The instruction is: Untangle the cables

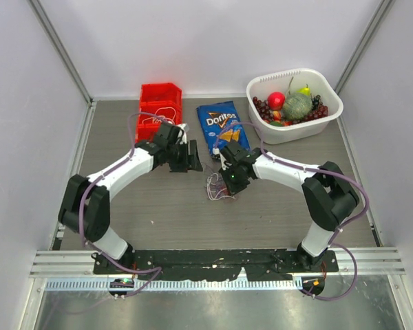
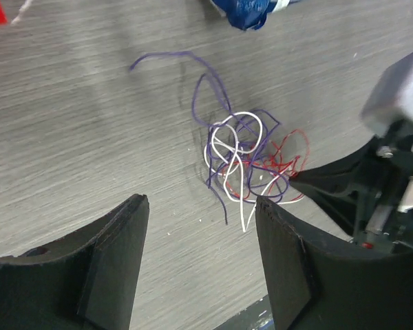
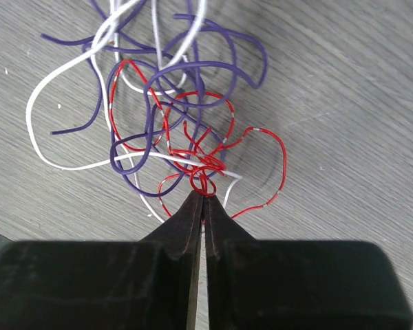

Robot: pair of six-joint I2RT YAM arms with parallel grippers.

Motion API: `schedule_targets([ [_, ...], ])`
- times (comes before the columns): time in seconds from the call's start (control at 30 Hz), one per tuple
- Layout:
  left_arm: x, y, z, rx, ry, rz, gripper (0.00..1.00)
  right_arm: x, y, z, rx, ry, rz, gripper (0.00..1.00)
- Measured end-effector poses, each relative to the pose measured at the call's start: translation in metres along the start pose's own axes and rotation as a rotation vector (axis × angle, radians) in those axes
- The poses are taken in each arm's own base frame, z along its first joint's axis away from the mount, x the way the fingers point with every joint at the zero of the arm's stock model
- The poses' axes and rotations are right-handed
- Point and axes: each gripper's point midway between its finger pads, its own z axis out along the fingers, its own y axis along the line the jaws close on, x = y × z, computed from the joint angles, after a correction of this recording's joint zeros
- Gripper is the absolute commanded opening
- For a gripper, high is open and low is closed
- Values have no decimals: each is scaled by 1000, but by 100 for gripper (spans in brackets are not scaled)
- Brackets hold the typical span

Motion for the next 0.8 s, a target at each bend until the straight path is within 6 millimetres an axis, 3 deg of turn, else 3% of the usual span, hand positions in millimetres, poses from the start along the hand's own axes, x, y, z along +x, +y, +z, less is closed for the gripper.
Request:
schedule_targets([
  [0.1,9,-2,17,-7,68,20,62,-1,-4,-3,13,-13,2,19],
  [0.3,4,-15,54,-17,146,82,66,3,-24,-13,61,-43,50,25],
  [0.53,7,-16,68,-58,189,115,62,3,-37,-17,73,-52,90,34],
  [0.7,10,-7,81,-93,221,120,51,3,-35,-17,63,-52,88,42],
  [0.8,7,-4,88,-109,229,124,35,2,-33,-17,54,-52,87,46],
])
